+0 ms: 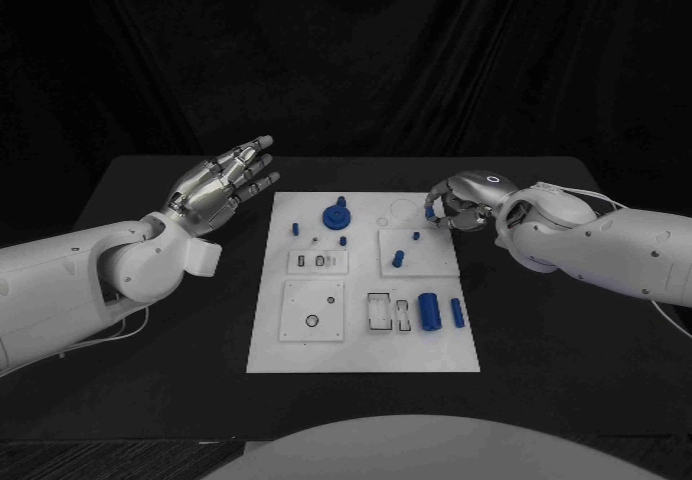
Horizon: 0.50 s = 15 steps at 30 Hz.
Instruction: Assemble the parts on the task board
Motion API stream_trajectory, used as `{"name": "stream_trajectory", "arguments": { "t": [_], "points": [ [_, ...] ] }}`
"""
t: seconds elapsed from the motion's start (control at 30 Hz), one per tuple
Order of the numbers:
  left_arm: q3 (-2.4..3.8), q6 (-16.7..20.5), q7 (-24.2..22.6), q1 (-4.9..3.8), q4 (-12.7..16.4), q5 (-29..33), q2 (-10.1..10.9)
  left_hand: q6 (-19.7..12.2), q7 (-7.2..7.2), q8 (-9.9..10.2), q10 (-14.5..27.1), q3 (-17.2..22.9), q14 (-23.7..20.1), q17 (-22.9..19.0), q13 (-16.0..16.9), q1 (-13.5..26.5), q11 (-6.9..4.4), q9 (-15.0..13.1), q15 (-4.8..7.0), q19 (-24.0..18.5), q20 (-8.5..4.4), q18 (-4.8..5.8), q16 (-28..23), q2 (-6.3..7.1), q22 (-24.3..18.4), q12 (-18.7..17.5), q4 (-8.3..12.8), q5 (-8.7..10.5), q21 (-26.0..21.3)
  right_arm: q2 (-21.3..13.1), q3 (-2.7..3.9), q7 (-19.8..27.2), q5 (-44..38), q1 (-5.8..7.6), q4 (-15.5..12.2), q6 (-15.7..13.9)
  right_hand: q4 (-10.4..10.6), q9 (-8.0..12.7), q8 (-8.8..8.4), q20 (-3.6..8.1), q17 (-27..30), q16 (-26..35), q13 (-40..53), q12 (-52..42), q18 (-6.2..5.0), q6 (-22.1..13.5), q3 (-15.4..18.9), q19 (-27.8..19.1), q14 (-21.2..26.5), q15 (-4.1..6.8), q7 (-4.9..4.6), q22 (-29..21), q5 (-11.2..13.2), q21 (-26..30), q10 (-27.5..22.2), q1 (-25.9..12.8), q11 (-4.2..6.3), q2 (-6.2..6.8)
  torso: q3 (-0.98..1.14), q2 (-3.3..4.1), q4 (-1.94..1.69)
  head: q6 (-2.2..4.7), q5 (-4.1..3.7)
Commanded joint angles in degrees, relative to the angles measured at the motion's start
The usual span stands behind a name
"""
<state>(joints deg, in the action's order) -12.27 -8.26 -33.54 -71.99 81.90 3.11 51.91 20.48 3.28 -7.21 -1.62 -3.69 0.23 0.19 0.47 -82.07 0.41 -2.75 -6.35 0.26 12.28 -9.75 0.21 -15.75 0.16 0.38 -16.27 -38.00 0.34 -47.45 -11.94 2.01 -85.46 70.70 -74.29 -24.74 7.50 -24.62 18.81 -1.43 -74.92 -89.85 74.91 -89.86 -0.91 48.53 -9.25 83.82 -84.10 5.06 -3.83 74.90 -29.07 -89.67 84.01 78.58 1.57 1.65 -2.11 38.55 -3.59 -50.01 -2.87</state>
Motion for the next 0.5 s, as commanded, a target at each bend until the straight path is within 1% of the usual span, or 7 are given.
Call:
{"name": "stream_trajectory", "arguments": {
  "t": [0.03, 0.13, 0.23, 0.3, 0.37, 0.5],
  "points": [
    [0.07, -0.67, -0.37, 0.07, 0.07, 0.02, -0.13, 0.45, 0.06, -0.2, -0.04, 0.4, -0.09, -0.03, 0.05, -0.22, 0.54, -0.07, 0.06, 0.02, 0.28, -0.38, 0.16, 0.3, 0.04, 0.12, 0.01, -0.01, -0.12, -0.4, 0.05, -1.58, 0.78, 0.82, -3.28, -2.8, -0.11, -1.7, 0.32, 0.24, -15.08, -0.15, 15.09, -0.14, 0.91, -0.31, -0.21, 6.18, -5.9, 0.16, 0.32, 15.1, -0.49, -0.33, 5.99, 0.35, 0.15, 0.05, -0.01, -0.03, 0.02, 0.01, -0.03],
    [0.07, -0.64, -0.32, 0.07, 0.08, 0.02, -0.17, 0.45, 0.06, -0.2, -0.04, 0.4, -0.09, -0.03, 0.05, -0.22, 0.54, -0.07, 0.06, 0.02, 0.28, -0.38, 0.16, 0.3, 0.04, 0.12, 0.01, -0.01, -0.12, -0.61, 0.05, -1.99, 0.8, 1.38, -6.25, -2.93, -0.1, -1.71, 0.3, 0.22, -15.08, -0.15, 15.09, -0.14, 0.91, -0.44, -0.24, 6.18, -5.9, 0.11, 0.26, 15.1, -0.56, -0.33, 5.99, 0.26, 0.11, 0.1, -0.02, -0.03, 0.05, 0.01, -0.06],
    [0.07, -0.52, -0.26, 0.07, 0.11, 0.02, -0.17, 0.45, 0.06, -0.2, -0.04, 0.4, -0.09, -0.03, 0.05, -0.22, 0.54, -0.07, 0.06, 0.02, 0.28, -0.38, 0.16, 0.3, 0.04, 0.12, 0.01, -0.01, -0.12, -0.37, 0.06, -2.49, 0.4, 1.73, -8.97, -3.78, -0.08, -1.78, 0.35, 0.15, -15.08, -0.15, 15.09, -0.14, 0.91, -0.52, -0.17, 6.18, -5.9, 0.01, 0.16, 15.1, -0.67, -0.33, 5.99, 0.0, 0.04, 0.36, -0.05, -0.03, -0.02, 0.01, -0.25],
    [0.07, -0.45, -0.22, 0.07, 0.17, 0.02, -0.12, 0.52, 0.05, -0.25, -0.08, 0.43, -0.09, -0.03, 0.06, -0.21, 0.54, -0.08, 0.07, 0.02, 0.28, -0.38, 0.17, 0.3, 0.05, 0.13, 0.02, -0.04, -0.11, 0.15, 0.06, -3.17, -0.12, 1.85, -10.32, -4.11, -0.24, -1.96, 0.6, 0.05, -15.08, -0.15, 15.09, -0.14, 0.91, -0.43, -0.26, 6.18, -5.9, -0.05, 0.22, 15.1, -1.9, -0.33, 5.99, -0.32, 0.02, 0.9, -0.07, -0.04, -0.03, 0.01, -0.31],
    [0.07, -0.43, -0.17, 0.07, 0.23, 0.02, -0.05, 0.6, 0.05, -0.28, -0.1, 0.44, -0.08, -0.02, 0.07, -0.21, 0.53, -0.09, 0.07, 0.02, 0.28, -0.38, 0.18, 0.29, 0.04, 0.14, 0.01, -0.05, -0.12, 0.83, 0.06, -3.94, -0.46, 1.89, -11.28, -4.01, -0.24, -1.99, 0.63, 0.04, -15.08, -0.15, 15.09, -0.14, 0.91, -0.43, -0.27, 6.18, -5.9, -0.06, 0.21, 15.1, -2.04, -0.33, 5.99, -0.4, 0.02, 0.99, -0.09, -0.03, -0.05, 0.01, -0.3],
    [0.07, -0.35, -0.04, 0.07, 0.27, 0.02, 0.01, 0.6, 0.05, -0.28, -0.1, 0.44, -0.08, -0.02, 0.07, -0.21, 0.53, -0.09, 0.07, 0.02, 0.28, -0.38, 0.18, 0.29, 0.04, 0.14, 0.01, -0.05, -0.12, 2.41, 0.06, -4.97, -0.82, 1.61, -12.23, -3.89, -0.28, -2.03, 0.68, 0.02, -15.08, -0.15, 15.09, -0.14, 0.91, -0.41, -0.28, 6.18, -5.9, -0.08, 0.14, 15.1, -2.23, -0.33, 5.99, -0.49, 0.01, 1.12, -0.07, -0.04, -0.13, 0.01, -0.27]
  ]
}}
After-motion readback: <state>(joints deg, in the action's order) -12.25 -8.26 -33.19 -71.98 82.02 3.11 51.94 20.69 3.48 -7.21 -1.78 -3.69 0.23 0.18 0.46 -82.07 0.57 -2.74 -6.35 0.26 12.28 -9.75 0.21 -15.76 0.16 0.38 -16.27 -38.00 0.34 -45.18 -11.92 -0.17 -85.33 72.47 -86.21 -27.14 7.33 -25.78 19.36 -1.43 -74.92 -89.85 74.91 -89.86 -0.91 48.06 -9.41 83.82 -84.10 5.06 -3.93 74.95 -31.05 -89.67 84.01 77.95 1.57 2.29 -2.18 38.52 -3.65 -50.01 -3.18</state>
